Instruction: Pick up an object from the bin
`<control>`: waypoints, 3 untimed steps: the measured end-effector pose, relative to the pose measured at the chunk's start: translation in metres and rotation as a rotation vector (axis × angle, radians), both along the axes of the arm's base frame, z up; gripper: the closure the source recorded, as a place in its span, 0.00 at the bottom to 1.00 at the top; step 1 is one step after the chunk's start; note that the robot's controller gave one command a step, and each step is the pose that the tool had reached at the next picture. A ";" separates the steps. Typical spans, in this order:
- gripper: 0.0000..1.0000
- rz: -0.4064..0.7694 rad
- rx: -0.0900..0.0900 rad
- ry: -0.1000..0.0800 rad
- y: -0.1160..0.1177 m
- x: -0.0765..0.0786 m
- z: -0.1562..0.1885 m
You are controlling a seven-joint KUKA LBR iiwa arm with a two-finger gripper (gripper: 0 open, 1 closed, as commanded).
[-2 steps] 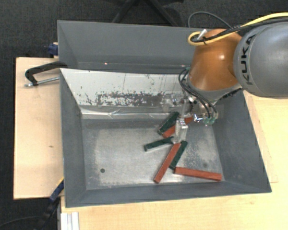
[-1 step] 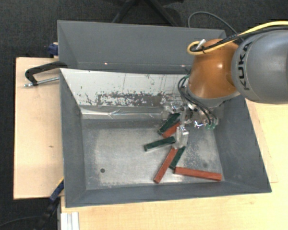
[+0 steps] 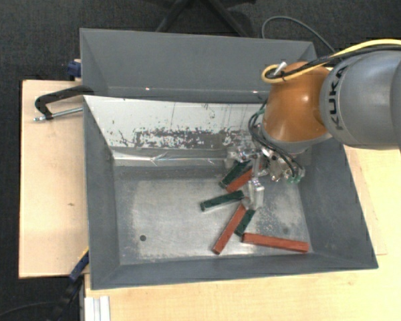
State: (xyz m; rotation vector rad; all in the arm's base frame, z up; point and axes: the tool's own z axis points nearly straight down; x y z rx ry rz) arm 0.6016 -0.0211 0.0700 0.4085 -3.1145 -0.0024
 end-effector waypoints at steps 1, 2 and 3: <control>0.00 -0.001 0.000 -0.004 0.001 0.001 0.002; 1.00 -0.002 0.000 -0.007 0.001 0.003 0.004; 1.00 -0.003 -0.001 -0.014 0.002 0.006 0.072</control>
Offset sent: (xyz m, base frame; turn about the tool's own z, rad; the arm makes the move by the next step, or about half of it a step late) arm 0.0000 0.0000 0.0000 0.0000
